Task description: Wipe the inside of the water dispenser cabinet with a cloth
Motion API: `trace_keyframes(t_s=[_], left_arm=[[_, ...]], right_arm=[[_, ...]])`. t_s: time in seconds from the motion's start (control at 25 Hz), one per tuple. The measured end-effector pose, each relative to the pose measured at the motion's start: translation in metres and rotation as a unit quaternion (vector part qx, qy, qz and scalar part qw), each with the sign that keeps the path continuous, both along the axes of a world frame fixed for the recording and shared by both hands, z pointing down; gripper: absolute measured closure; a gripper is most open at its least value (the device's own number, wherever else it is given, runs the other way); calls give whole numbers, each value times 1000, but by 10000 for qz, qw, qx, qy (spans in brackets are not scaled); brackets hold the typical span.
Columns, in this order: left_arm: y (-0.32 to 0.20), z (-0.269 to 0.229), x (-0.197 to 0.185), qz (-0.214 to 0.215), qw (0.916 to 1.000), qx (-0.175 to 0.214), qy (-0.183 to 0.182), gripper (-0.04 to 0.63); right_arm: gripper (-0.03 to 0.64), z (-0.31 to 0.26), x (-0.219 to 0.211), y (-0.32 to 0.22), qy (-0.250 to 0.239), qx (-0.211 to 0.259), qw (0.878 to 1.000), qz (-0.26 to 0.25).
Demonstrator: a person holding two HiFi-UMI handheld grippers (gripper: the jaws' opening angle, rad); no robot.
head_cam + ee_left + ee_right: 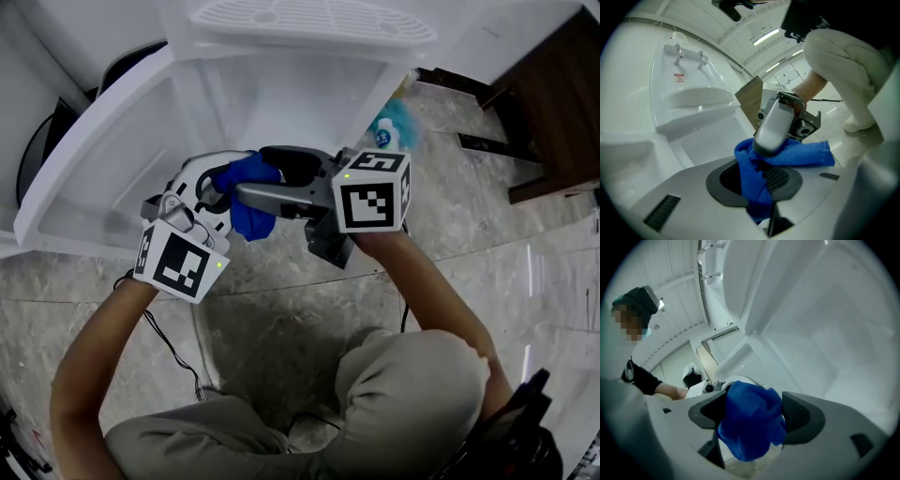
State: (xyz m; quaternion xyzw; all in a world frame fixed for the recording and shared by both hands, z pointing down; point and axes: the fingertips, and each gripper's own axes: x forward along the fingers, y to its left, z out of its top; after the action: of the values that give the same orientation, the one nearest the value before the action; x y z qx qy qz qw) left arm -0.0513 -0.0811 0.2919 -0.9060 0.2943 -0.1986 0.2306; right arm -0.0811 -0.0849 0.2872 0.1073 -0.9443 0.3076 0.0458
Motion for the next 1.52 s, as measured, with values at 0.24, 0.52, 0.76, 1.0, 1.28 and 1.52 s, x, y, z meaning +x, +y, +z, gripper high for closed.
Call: trace_keyframes(t_s=[0.24, 0.52, 0.76, 1.0, 1.28, 1.52], left_arm=[[5, 4, -1, 90, 9999, 91, 27, 499], [-1, 6, -8, 169, 9997, 30, 183, 345], [0, 10, -8, 404, 9992, -32, 2, 345], [1, 26, -14, 287, 9990, -316, -92, 345], [-9, 28, -23, 85, 9983, -579, -58, 443], [-18, 29, -37, -251, 9926, -1159, 269, 589]], right_arm=[[359, 6, -9, 11, 115, -224, 9989, -393], [396, 15, -7, 12, 87, -674, 9965, -481], [488, 12, -1, 5, -38, -659, 9967, -463], [538, 15, 18, -13, 192, -417, 9989, -109], [538, 24, 31, -29, 620, 18, 9976, 317], [538, 28, 40, -50, 630, 342, 9943, 785]])
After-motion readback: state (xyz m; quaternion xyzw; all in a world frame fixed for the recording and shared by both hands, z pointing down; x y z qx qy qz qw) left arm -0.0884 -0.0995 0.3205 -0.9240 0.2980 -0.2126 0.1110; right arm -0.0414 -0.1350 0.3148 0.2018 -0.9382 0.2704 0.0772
